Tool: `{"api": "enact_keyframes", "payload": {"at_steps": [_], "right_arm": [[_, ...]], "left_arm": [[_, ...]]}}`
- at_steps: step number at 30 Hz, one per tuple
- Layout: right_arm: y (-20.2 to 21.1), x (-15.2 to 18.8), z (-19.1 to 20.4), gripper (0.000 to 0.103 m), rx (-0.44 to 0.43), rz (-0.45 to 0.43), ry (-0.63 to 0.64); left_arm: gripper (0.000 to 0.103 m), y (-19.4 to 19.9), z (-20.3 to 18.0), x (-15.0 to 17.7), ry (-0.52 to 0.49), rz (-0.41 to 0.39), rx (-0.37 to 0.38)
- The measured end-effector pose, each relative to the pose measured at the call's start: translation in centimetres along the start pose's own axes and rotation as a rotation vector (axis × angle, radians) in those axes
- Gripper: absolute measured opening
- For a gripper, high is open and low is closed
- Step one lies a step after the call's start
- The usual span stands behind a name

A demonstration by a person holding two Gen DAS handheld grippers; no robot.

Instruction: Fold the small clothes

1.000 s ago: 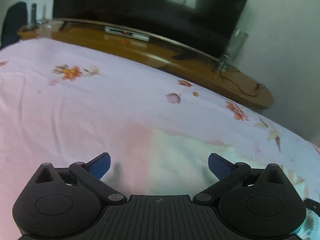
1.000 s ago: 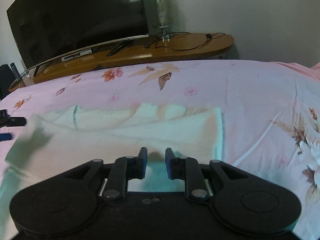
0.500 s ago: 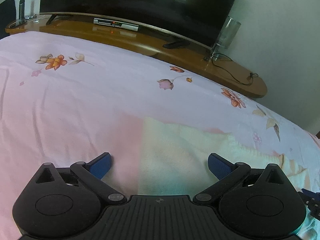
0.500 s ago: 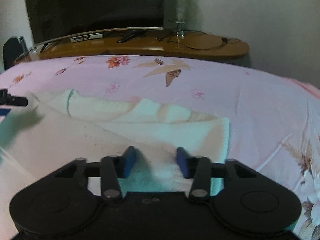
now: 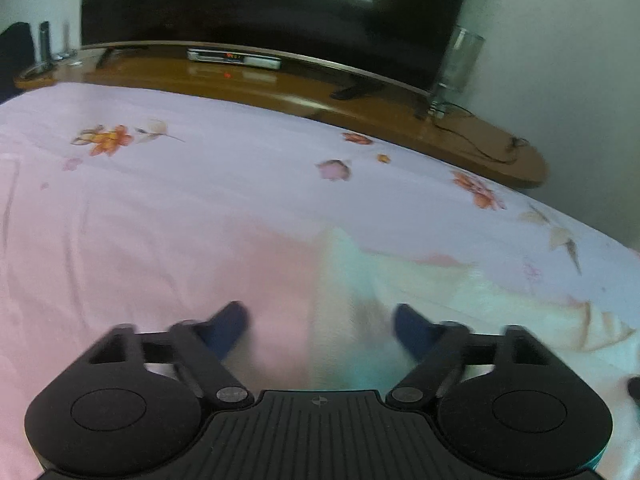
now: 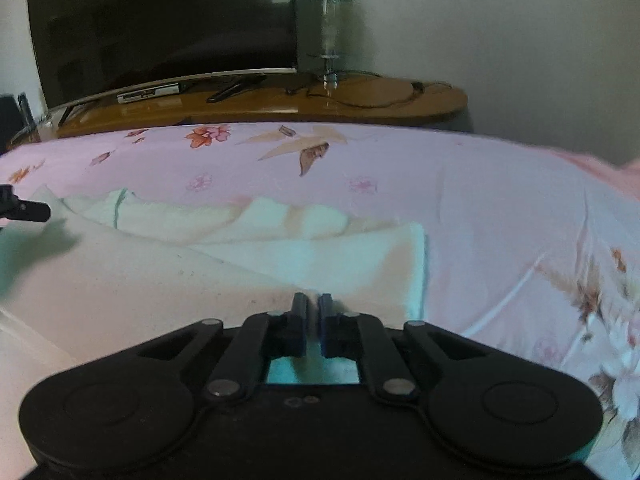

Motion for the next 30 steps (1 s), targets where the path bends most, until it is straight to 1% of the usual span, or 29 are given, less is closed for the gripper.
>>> {"api": "enact_keyframes", "payload": {"at_steps": [1, 2, 3, 4, 5, 6, 7, 10, 11, 12, 14, 15, 17, 19, 20, 21, 22, 23, 26, 27, 29, 30], "right_arm": [[0.1, -0.2, -0.2, 0.017, -0.019, 0.000, -0.034], [0.3, -0.4, -0.4, 0.019, -0.034, -0.003, -0.055], [0.5, -0.4, -0.5, 0.019, -0.039, -0.008, -0.066], [0.8, -0.4, -0.5, 0.020, -0.041, -0.021, -0.069], [0.8, -0.3, -0.4, 0.022, -0.040, -0.023, -0.062], [0.3, 0.1, -0.1, 0.022, -0.033, 0.004, -0.046], [0.0, 0.4, 0.0, 0.022, -0.033, 0.009, -0.035], [0.1, 0.5, 0.3, 0.022, -0.026, 0.000, -0.032], [0.2, 0.3, 0.2, 0.022, -0.030, 0.002, -0.038], [0.6, 0.1, 0.2, 0.022, -0.039, 0.000, -0.048], [1.7, -0.3, 0.1, 0.022, -0.050, -0.019, -0.054], [2.3, -0.3, 0.2, 0.022, -0.051, -0.026, -0.045], [2.8, -0.1, 0.3, 0.022, -0.046, -0.029, -0.026], [3.1, 0.1, 0.0, 0.022, -0.044, -0.025, -0.041], [3.1, 0.1, -0.2, 0.022, -0.039, -0.027, -0.060], [3.2, 0.1, -0.4, 0.022, -0.031, -0.027, -0.073], [3.2, 0.1, -0.7, 0.023, -0.024, -0.025, -0.083], [3.3, 0.3, -0.8, 0.023, -0.018, -0.022, -0.083], [2.3, 1.1, -1.1, 0.024, -0.003, 0.020, -0.070], [1.9, 1.2, -1.3, 0.026, -0.020, 0.043, -0.097], [1.8, 0.4, -2.0, 0.032, -0.123, 0.073, -0.204], [1.8, -0.1, -2.4, 0.036, -0.148, 0.082, -0.251]], "left_arm": [[0.068, 0.2, 0.5, -0.1, 0.029, -0.005, 0.003], [0.063, 0.3, 1.2, -0.2, 0.068, -0.009, 0.008], [0.060, 0.3, 1.9, -0.2, 0.091, -0.018, 0.004], [0.055, 0.0, 2.2, -0.2, 0.081, -0.019, -0.018], [0.047, -0.2, 2.0, 0.0, 0.021, -0.024, -0.054], [0.047, -0.3, 1.5, 0.1, -0.025, -0.025, -0.071], [0.047, -0.2, 1.2, 0.1, -0.042, -0.023, -0.076], [0.046, 0.4, 1.8, -0.2, 0.010, -0.020, -0.064], [0.046, 1.1, 2.0, -0.3, 0.029, -0.036, -0.062], [0.047, 2.0, 1.8, -0.5, 0.030, -0.060, -0.041], [0.047, 4.1, 0.9, -0.4, -0.002, -0.090, -0.001], [0.047, 5.0, 0.0, -0.2, -0.033, -0.103, 0.024], [0.047, 6.1, -1.9, 0.7, -0.118, -0.111, 0.046], [0.047, 5.7, -2.9, 1.8, -0.179, -0.079, 0.034], [0.047, 5.1, -2.9, 2.5, -0.196, -0.045, 0.004], [0.049, 4.6, -2.6, 3.3, -0.185, -0.021, -0.012], [0.053, 4.6, -2.1, 3.9, -0.160, -0.035, -0.008], [0.060, 4.8, -1.7, 4.3, -0.144, -0.043, -0.016], [0.061, 5.0, -1.2, 4.4, -0.126, -0.048, -0.012], [0.061, 5.0, -1.2, 4.3, -0.122, -0.042, -0.009], [0.061, 5.1, -1.2, 4.0, -0.145, -0.038, -0.021], [0.061, 5.0, -1.2, 3.9, -0.160, -0.037, -0.030]]}}
Point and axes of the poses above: each gripper's, at about its wrist camera, not at the fingertips, and y roughly against the way its jaws point, z to its left, x to its underside, the point moved 4 cm from there along -y, roughly the way its jaws point, and after that the axes turned 12 degrees about -y, right-handed, at the moved point
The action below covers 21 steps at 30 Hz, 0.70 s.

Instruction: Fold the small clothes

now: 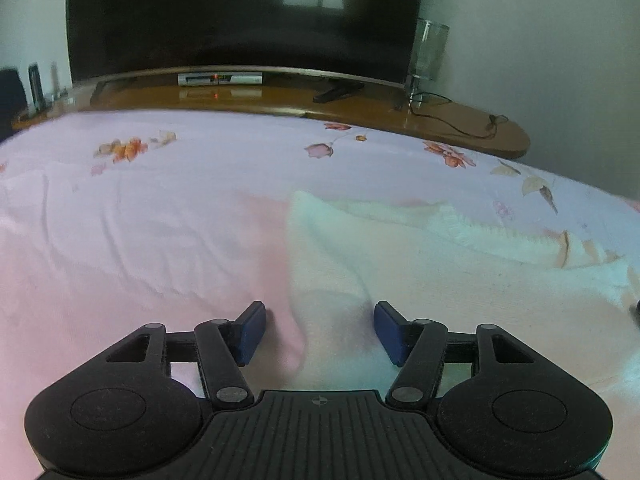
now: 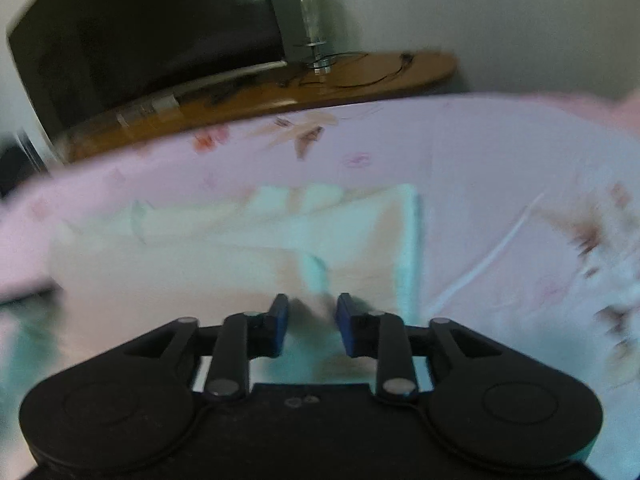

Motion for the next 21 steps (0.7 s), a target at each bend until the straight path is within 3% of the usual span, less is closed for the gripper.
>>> {"api": "enact_keyframes", "payload": {"at_steps": [5, 15, 18, 21], "right_arm": [[0.9, -0.2, -1.5, 0.032, 0.084, -0.079, -0.038], [-1.1, 0.6, -0.5, 0.027, 0.191, -0.103, 0.184], [-0.1, -0.5, -0.8, 0.025, 0.176, -0.115, 0.110], [1.0, -0.2, 0.6, 0.028, 0.138, -0.148, 0.147]], "left_arm": [[0.070, -0.5, 0.4, 0.4, 0.028, 0.008, 0.003], [0.070, 0.1, 0.5, 1.2, 0.059, -0.011, -0.034], [0.070, 1.6, 0.0, 0.8, 0.038, -0.026, -0.055], [0.070, 2.6, -1.1, -0.1, 0.014, -0.069, -0.035]]}}
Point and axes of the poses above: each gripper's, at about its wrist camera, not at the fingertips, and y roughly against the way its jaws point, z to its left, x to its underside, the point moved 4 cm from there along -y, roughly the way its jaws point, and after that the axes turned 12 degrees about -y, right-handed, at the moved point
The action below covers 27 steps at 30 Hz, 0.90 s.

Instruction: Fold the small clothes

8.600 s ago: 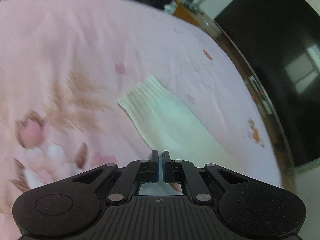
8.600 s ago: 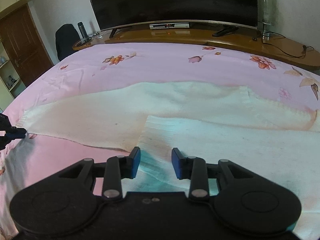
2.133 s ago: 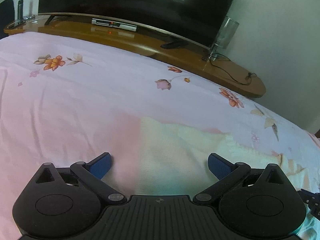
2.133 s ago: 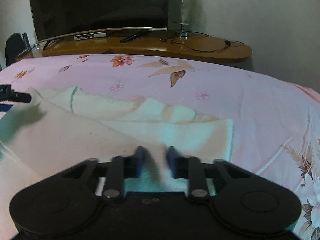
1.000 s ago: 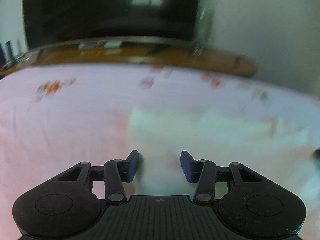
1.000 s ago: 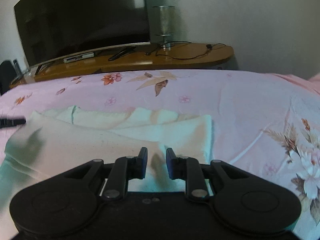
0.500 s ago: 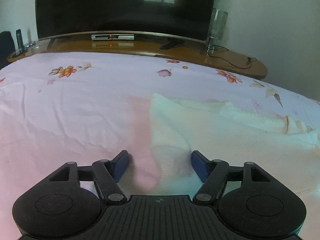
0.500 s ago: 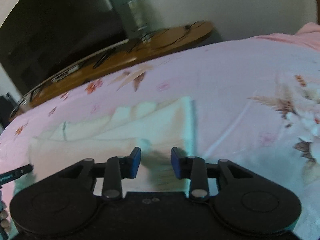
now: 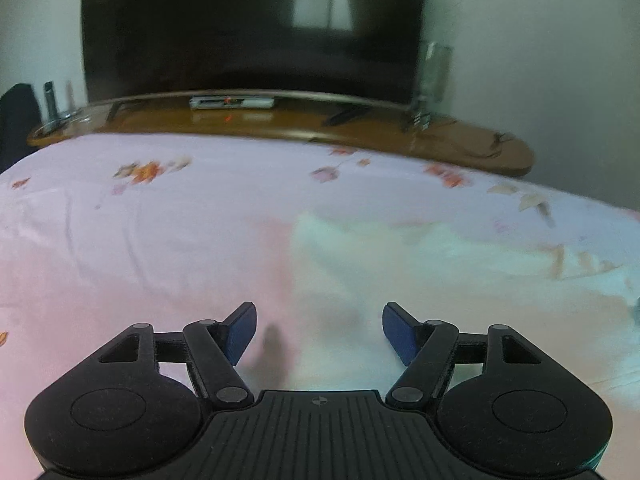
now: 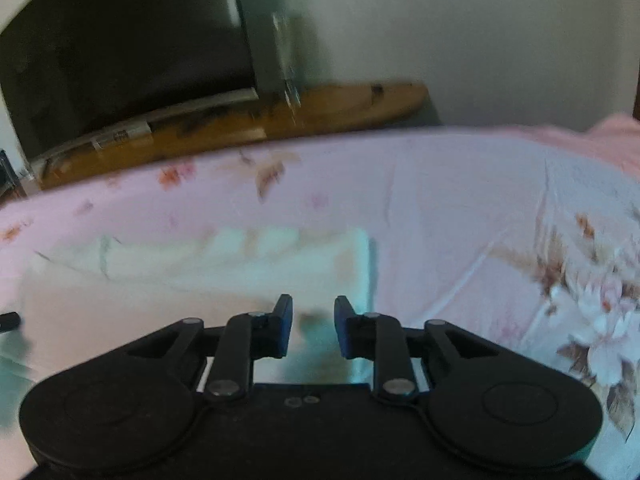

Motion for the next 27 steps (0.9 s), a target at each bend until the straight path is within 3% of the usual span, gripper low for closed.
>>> {"api": "enact_keyframes", "payload": {"at_steps": [4, 7, 12, 15, 18, 27], "right_arm": [[-1.7, 1.9, 0.7, 0.027, 0.031, 0.084, 0.051], [-0.8, 1.5, 0.3, 0.028, 0.057, 0.075, 0.026], [4.3, 1.2, -0.4, 0.033, -0.031, 0.042, -0.078], [7.7, 2.0, -0.5, 0.034, -0.056, 0.036, -0.109], [11.5, 3.3, -0.6, 0.035, -0.065, 0.027, -0.119], [22.9, 9.5, -2.2, 0.040, -0.027, 0.015, -0.159]], "left_arm": [[0.070, -1.8, 0.4, 0.9, -0.001, 0.095, -0.025], [0.070, -0.9, 1.6, 1.0, 0.069, 0.123, -0.009], [0.074, 3.0, 0.9, 1.4, -0.003, 0.121, 0.028], [0.098, 6.2, 0.4, 2.1, -0.073, 0.102, -0.012], [0.098, 9.7, 0.1, 2.6, -0.132, 0.068, -0.020], [0.098, 18.1, 0.6, 7.1, -0.204, 0.080, 0.014]]}}
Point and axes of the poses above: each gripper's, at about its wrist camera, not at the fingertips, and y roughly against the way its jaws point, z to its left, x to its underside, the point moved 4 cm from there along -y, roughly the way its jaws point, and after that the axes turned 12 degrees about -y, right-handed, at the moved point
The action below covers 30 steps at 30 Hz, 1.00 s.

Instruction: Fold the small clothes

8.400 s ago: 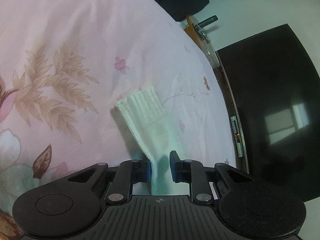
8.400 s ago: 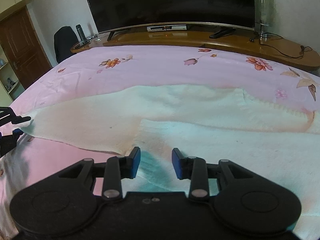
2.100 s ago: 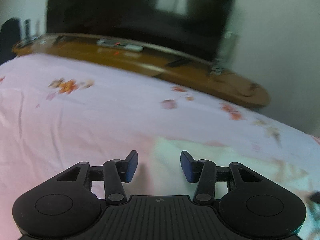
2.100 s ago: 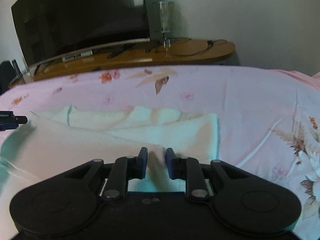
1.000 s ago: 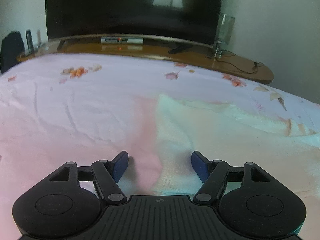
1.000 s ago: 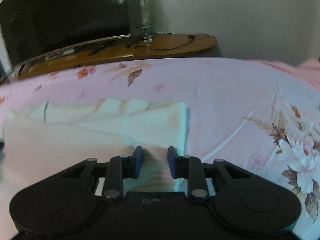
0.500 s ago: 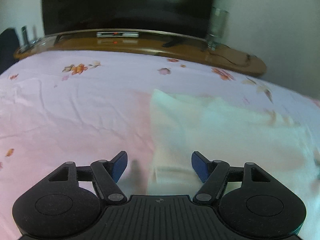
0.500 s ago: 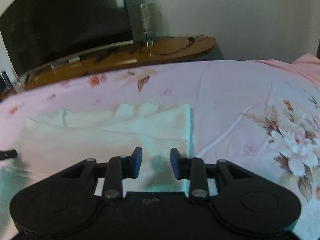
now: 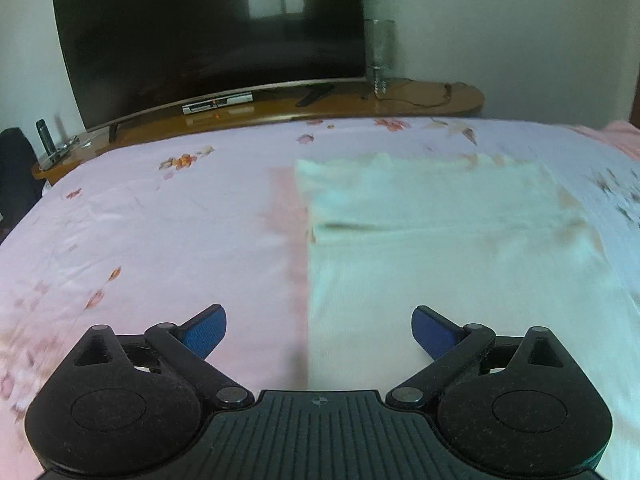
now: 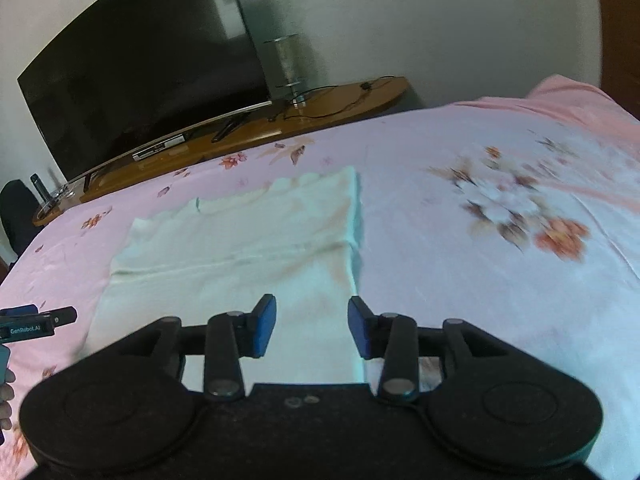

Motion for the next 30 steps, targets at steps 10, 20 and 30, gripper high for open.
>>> {"api": "enact_keyframes", "payload": {"at_steps": [10, 20, 30], "right_arm": [[8.7, 6.8, -2.7, 0.046, 0.087, -0.034, -0.033], [8.5, 15.2, -4.4, 0.047, 0.140, 0.113, -0.071], [6.1, 17.0, -5.1, 0.047, 0.129, 0.182, -0.124]], "left_arm": [[0.098, 5.0, 0.0, 7.3, 0.009, 0.044, 0.060], [0.098, 7.5, 2.9, 17.6, 0.267, 0.191, 0.258], [0.047, 7.3, 1.4, 17.7, 0.397, 0.200, 0.427]]}}
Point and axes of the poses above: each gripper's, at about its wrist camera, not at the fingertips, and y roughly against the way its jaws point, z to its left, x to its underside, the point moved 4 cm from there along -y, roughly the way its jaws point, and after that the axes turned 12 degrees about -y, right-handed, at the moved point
